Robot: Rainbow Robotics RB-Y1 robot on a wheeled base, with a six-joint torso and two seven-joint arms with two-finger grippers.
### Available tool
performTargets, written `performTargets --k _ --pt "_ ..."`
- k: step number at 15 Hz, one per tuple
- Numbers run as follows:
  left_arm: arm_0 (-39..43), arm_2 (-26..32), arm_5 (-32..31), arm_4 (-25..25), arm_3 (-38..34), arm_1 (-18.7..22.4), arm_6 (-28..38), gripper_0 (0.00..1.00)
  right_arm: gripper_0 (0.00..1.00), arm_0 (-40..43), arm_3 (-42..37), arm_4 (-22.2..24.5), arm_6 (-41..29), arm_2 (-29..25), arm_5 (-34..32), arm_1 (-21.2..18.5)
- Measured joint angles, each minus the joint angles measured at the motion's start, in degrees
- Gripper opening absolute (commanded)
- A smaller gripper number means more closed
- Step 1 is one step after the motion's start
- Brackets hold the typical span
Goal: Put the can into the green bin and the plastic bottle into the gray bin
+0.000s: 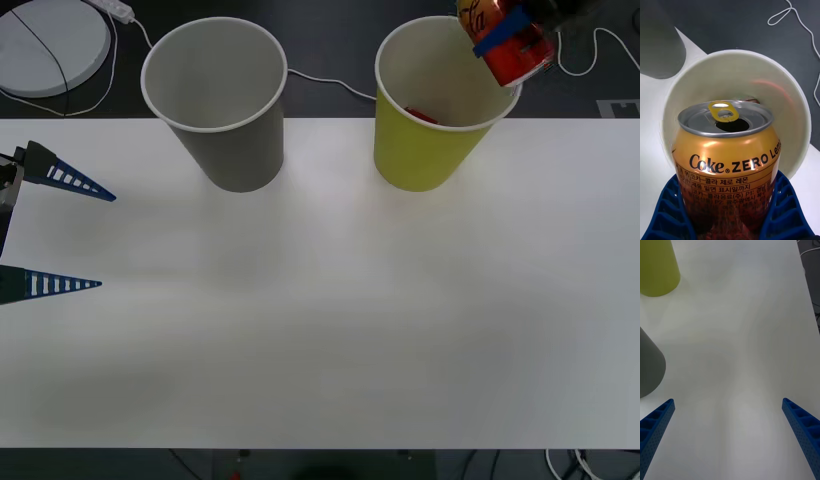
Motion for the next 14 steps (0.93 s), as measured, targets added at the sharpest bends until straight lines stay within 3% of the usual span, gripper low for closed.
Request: performTargets --k 4,9,11,12,13,14 --pt "0.0 0.0 0.0 0.0 0.0 0.0 0.0 1.0 0.0 -2.8 5.31 3.39 0.55 0.3 0.02 4.89" --pt "0.0 0.0 0.0 0.0 0.0 0.0 0.0 1.0 0.02 -4.03 6.8 5.42 0.69 0.32 0.02 6.91" --pt "0.0 0.0 0.0 0.0 0.0 0.0 0.0 1.0 0.62 -4.07 6.8 5.78 2.39 0.32 0.02 7.04" --pt "0.0 0.0 0.0 0.0 0.0 0.0 0.0 1.0 0.83 -4.12 6.8 5.95 3.35 0.32 0.02 7.03" --pt "0.0 0.0 0.0 0.0 0.0 0.0 0.0 1.0 1.0 -4.13 6.8 6.03 3.72 0.32 0.02 7.02" --pt "0.0 0.0 0.0 0.0 0.0 0.0 0.0 1.0 1.0 -4.16 6.8 5.99 3.85 0.3 0.01 6.86"
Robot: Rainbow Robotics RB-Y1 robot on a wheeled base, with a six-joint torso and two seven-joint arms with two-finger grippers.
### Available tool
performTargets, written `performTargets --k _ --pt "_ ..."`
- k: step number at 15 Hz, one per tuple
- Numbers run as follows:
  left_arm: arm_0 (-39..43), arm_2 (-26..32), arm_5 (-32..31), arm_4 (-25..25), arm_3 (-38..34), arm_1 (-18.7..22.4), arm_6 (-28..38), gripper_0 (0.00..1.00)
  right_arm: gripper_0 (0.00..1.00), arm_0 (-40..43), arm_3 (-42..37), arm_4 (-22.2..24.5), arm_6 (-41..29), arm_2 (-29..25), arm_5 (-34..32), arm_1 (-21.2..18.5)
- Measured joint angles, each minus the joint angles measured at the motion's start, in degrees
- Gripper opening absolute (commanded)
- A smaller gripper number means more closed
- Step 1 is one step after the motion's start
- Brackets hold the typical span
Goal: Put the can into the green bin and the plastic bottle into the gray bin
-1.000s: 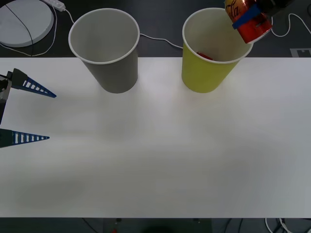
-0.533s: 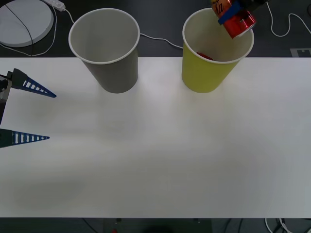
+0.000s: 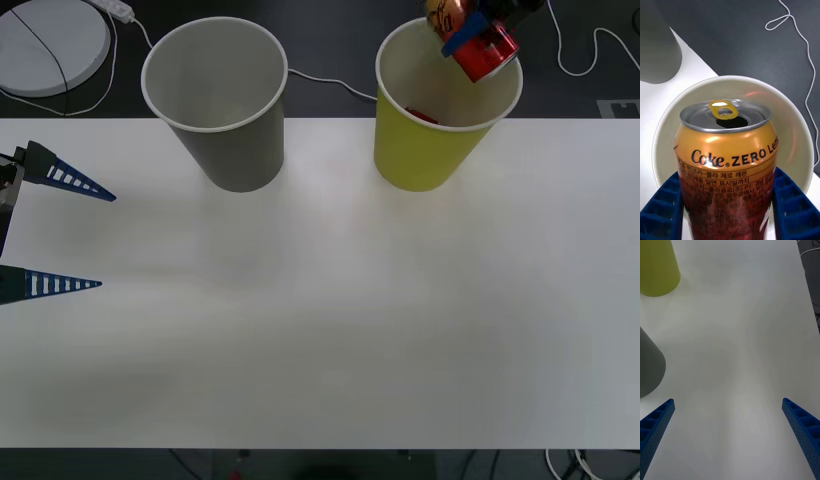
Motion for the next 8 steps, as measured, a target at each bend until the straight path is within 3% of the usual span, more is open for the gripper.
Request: performTargets --k 5,8 --pt "0.0 0.0 0.0 0.0 0.0 0.0 0.0 1.0 1.0 -0.01 -4.2 -1.92 0.55 -0.75 -3.9 -3.89" --pt "0.0 0.0 0.0 0.0 0.0 0.0 0.0 1.0 1.0 1.61 -7.06 -5.54 1.59 -4.66 -7.39 -7.04"
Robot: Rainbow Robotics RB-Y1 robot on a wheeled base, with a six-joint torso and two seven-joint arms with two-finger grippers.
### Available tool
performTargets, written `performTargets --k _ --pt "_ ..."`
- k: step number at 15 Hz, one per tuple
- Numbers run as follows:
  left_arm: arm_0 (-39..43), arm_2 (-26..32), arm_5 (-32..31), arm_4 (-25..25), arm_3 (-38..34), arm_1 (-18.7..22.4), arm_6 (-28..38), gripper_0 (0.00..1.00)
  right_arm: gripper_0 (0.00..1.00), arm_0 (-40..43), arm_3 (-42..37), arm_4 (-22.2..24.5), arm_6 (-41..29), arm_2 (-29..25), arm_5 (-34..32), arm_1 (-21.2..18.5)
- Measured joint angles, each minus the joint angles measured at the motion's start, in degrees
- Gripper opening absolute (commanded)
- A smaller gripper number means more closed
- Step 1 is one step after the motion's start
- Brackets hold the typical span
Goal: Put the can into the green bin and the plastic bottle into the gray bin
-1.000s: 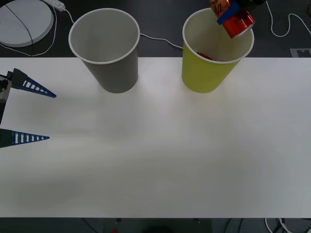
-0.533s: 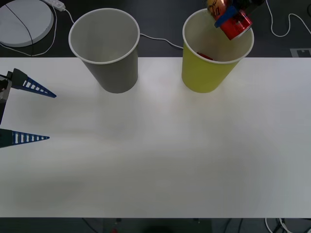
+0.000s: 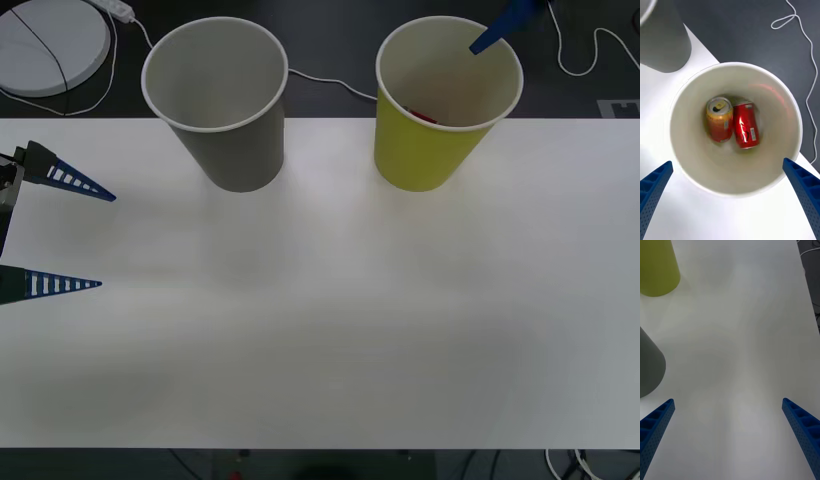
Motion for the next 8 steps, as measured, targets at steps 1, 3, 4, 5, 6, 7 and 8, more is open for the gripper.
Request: performTargets --k 1,3,4,5,6,7,8 --pt "0.0 0.0 0.0 0.0 0.0 0.0 0.0 1.0 1.0 1.05 -1.33 -2.24 0.66 -1.06 -0.55 -1.39" --pt "0.0 0.0 0.0 0.0 0.0 0.0 0.0 1.0 1.0 4.11 -4.6 -6.07 3.36 -3.31 -0.81 -4.08" --pt "0.0 0.0 0.0 0.0 0.0 0.0 0.0 1.0 1.0 6.18 -6.35 -7.52 5.86 -5.61 -0.91 -5.26" --pt "0.0 0.0 0.0 0.0 0.0 0.0 0.0 1.0 1.0 8.3 -7.85 -9.19 8.21 -8.3 -0.93 -6.38" --pt "0.0 0.0 0.0 0.0 0.0 0.0 0.0 1.0 1.0 10.3 -9.14 -11.05 10.28 -10.69 -0.93 -7.3" --pt "0.0 0.0 0.0 0.0 0.0 0.0 0.0 1.0 1.0 12.58 -10.73 -12.92 12.41 -12.94 -0.93 -8.26" --pt "0.0 0.0 0.0 0.0 0.0 0.0 0.0 1.0 1.0 15.86 -13.08 -14.65 14.58 -15.59 -0.93 -9.21"
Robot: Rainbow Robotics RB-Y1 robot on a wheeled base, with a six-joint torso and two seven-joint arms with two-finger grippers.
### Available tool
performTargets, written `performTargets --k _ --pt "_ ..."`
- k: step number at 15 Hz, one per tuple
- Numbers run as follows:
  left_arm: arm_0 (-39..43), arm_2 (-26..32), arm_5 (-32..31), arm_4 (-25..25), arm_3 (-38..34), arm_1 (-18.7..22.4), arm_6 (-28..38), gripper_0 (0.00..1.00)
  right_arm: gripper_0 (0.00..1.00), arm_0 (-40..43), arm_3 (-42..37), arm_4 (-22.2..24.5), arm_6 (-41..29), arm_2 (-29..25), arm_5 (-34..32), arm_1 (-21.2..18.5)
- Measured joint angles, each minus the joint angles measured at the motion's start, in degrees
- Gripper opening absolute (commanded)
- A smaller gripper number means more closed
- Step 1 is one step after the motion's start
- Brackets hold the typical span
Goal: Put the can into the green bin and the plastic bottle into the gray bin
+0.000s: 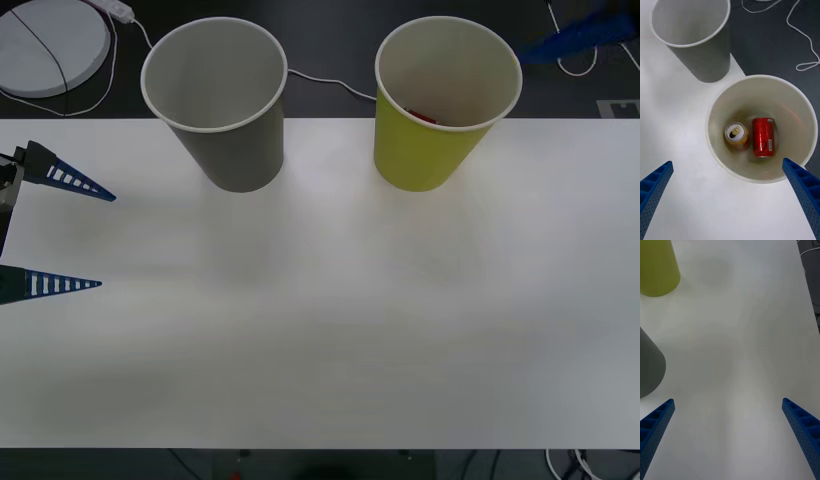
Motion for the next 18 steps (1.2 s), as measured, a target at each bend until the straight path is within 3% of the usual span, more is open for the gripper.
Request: performTargets --k 5,13,15,18 --pt "0.0 0.0 0.0 0.0 0.0 0.0 0.0 1.0 1.0 14.36 -11.69 -3.07 8.81 -10.0 0.0 -1.9" --pt "0.0 0.0 0.0 0.0 0.0 0.0 0.0 1.0 1.0 35.24 -24.42 -8.36 21.53 -22.98 0.0 -0.91" --pt "0.0 0.0 0.0 0.0 0.0 0.0 0.0 1.0 1.0 41.88 -28.85 -8.06 22.54 -26.99 0.17 0.19" --pt "0.0 0.0 0.0 0.0 0.0 0.0 0.0 1.0 1.0 51.3 -36.46 -4.07 23.03 -32.91 2.96 2.44"
